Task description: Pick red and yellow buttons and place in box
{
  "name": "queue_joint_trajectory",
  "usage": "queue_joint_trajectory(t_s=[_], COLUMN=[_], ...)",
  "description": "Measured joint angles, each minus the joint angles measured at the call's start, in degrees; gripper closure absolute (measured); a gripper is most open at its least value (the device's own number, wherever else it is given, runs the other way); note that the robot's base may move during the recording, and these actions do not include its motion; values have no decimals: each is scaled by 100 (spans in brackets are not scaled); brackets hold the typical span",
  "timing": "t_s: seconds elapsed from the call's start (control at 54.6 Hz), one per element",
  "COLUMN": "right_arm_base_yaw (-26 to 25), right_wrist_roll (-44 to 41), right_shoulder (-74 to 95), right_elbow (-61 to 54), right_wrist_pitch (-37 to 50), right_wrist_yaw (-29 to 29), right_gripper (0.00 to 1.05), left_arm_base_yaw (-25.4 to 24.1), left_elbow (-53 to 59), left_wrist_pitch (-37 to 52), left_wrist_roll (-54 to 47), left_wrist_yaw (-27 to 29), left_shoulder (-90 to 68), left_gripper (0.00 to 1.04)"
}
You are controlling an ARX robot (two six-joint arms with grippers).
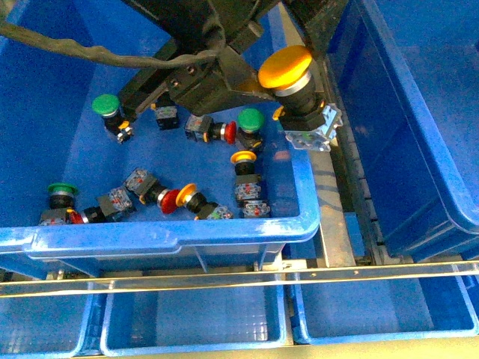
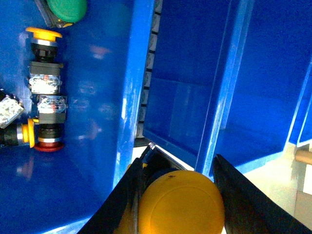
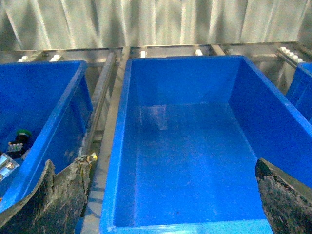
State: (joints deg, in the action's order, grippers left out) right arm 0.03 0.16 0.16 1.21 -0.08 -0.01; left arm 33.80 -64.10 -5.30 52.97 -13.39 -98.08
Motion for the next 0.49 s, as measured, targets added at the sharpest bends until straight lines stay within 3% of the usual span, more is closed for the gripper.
queue_joint_trajectory(t_s=[0.348, 0.439, 0.494], right_arm_base_yaw=[7, 446, 664], right_wrist_roll=[2, 232, 94], right_shoulder=[11, 909, 1757], right_elbow=[4, 457, 614], right_wrist_pitch=[-11, -981, -660], right_wrist_yaw=[37, 1178, 1021], right_gripper=[6, 6, 6], left_arm_base_yaw=[485, 522, 522], left_elbow=[-179, -205, -234], left_wrist_pitch=[72, 74, 74], left_wrist_roll=[376, 411, 417], left_wrist_yaw=[435, 466, 542], left_shoulder=[-214, -267, -269], left_gripper=[71, 71, 71])
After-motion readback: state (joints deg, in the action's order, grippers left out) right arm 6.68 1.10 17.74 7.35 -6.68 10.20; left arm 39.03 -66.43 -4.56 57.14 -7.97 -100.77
